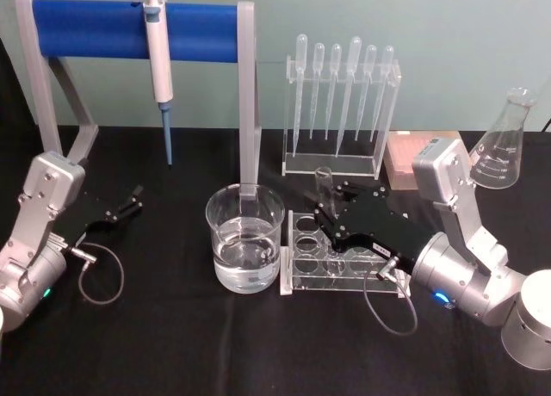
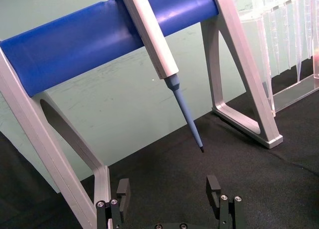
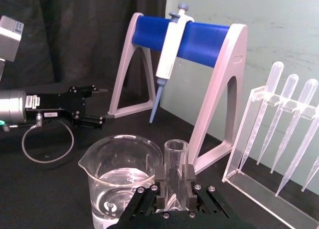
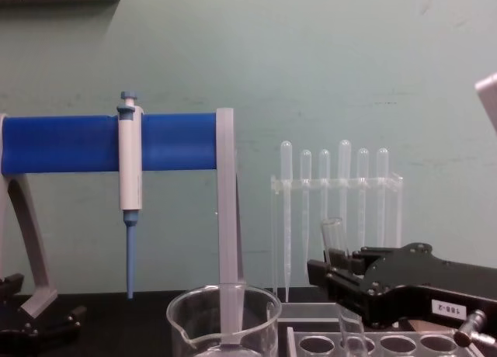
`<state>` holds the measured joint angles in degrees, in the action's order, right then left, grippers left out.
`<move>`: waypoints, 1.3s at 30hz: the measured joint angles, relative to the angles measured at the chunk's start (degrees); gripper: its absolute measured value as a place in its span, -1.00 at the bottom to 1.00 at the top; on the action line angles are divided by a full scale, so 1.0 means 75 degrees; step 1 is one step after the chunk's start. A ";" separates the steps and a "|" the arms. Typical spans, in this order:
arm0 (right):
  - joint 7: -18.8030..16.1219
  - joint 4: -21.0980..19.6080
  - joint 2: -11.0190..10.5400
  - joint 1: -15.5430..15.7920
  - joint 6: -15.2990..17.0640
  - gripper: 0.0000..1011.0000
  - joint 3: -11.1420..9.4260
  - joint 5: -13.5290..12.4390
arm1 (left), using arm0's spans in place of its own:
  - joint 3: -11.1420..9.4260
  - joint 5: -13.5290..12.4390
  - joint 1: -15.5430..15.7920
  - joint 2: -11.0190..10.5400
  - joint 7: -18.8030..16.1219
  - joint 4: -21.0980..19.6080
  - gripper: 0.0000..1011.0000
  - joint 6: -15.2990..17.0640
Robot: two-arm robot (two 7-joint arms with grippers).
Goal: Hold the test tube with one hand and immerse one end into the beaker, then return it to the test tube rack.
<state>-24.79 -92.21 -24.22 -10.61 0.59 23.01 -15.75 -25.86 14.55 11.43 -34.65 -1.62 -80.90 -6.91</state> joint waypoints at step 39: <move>0.2210 -0.0718 -0.0163 0.2861 -0.0993 0.99 -0.2525 0.0400 | 0.0000 0.0000 0.0000 0.0000 0.0000 0.0000 0.98 0.0000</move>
<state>-8.21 -97.59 -25.44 10.85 -6.86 4.08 -12.75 -25.86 14.55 11.43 -34.64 -1.62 -80.90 -6.91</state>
